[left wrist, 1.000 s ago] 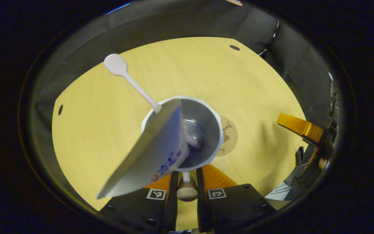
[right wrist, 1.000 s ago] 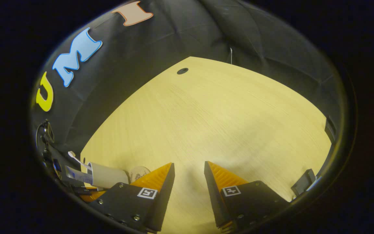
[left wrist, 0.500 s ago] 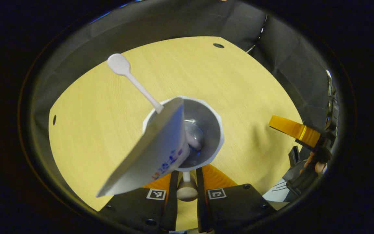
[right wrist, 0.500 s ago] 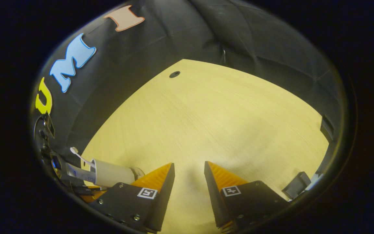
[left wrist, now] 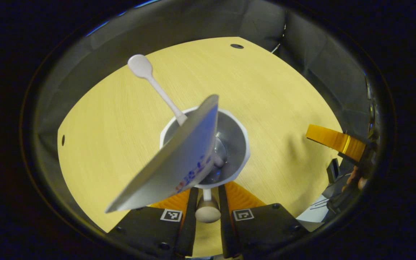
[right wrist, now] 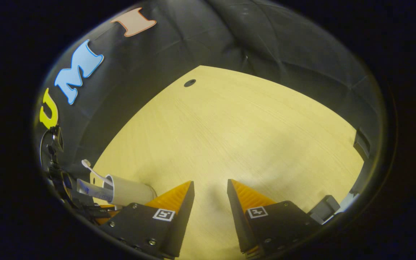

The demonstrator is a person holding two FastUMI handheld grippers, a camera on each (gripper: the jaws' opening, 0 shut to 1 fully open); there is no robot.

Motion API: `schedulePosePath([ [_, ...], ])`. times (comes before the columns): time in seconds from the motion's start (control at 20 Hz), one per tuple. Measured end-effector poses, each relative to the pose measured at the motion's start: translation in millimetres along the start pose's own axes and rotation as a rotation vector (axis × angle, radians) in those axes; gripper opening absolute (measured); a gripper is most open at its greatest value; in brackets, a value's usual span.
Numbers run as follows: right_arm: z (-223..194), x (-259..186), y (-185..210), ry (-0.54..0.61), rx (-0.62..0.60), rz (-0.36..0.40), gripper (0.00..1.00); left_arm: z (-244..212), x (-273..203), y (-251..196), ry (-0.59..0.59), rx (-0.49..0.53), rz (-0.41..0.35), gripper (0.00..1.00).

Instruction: Put the toothbrush and toothpaste on the desktop into the cup, then pick up the cup and place it on the coaster on the desktop.

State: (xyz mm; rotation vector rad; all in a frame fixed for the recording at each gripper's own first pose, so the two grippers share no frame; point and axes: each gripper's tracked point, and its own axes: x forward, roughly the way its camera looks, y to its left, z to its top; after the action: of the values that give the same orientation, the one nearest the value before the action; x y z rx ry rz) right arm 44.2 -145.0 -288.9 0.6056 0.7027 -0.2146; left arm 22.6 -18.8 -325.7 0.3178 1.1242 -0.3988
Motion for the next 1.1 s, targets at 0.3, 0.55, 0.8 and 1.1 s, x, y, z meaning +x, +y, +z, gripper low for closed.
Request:
schedulePosePath([
  [0.3, 3.3, -2.7, 9.3, -0.004, -0.049, 0.035, 0.58, -4.2, -10.4, 3.8, -0.052, -0.036, 0.024, 0.45],
  [0.55, 4.3, -15.4, 34.1, -0.006, -0.133, 0.088, 0.58, -9.5, -36.2, -0.6, -0.134, -0.101, 0.023, 0.46],
  [0.8, 6.9, -41.7, 75.4, -0.050, -0.295, 0.153, 0.58, -15.5, -71.2, 3.5, -0.259, -0.189, 0.038, 0.45],
  [1.1, 24.3, -84.8, 145.3, -0.148, -0.443, 0.264, 0.58, -2.5, -144.3, 27.9, -0.532, -0.302, 0.049, 0.45],
])
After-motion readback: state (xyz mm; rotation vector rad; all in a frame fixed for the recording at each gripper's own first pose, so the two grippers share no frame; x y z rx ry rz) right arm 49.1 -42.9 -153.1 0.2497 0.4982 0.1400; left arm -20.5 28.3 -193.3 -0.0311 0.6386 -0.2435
